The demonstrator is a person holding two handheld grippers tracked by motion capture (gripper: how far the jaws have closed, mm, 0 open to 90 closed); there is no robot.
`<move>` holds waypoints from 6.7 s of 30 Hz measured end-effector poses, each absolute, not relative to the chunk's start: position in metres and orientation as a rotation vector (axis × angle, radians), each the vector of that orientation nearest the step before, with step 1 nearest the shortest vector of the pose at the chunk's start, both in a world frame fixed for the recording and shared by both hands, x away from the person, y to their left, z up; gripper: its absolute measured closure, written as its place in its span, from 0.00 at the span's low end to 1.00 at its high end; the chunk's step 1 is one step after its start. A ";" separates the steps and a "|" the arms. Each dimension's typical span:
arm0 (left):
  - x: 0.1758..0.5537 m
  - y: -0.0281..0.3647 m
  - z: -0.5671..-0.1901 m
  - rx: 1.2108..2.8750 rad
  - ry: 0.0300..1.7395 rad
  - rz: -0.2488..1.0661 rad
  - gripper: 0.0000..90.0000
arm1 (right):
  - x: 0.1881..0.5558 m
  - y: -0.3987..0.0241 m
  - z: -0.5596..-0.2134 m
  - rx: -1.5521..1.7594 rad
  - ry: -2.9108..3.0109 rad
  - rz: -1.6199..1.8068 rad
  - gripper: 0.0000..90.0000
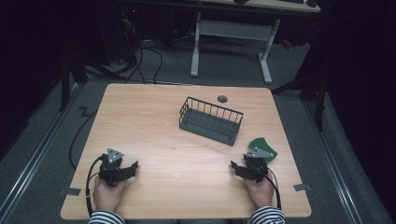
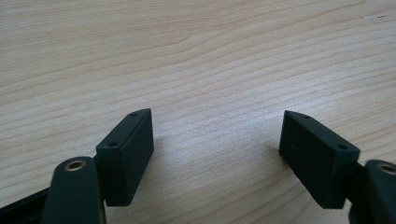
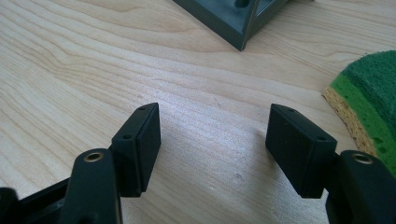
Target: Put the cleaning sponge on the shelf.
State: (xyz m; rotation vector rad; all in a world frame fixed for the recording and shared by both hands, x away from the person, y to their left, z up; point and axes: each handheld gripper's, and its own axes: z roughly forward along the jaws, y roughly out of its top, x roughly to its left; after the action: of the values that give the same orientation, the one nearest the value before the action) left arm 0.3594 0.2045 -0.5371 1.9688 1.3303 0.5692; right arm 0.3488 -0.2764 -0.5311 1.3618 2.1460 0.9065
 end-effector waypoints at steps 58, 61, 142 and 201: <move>0.370 0.176 -0.509 1.909 1.275 0.372 0.28 | 0.335 -0.311 -0.502 1.482 1.993 1.173 0.50; 0.376 0.166 -0.504 1.927 1.252 0.356 0.28 | 0.338 -0.313 -0.495 1.474 1.993 1.171 0.50; 0.538 0.043 -0.438 1.998 1.179 0.280 0.80 | 0.463 -0.285 -0.439 1.529 2.047 0.959 0.72; 0.461 0.081 -0.440 2.042 1.076 0.206 0.92 | 0.379 -0.273 -0.434 1.344 2.230 1.036 0.75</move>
State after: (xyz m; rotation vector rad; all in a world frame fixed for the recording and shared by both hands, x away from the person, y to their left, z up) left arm 0.4609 0.0808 -0.4398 2.0416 1.0763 0.2063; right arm 0.3790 -0.2728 -0.4342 1.3438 2.2299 1.0362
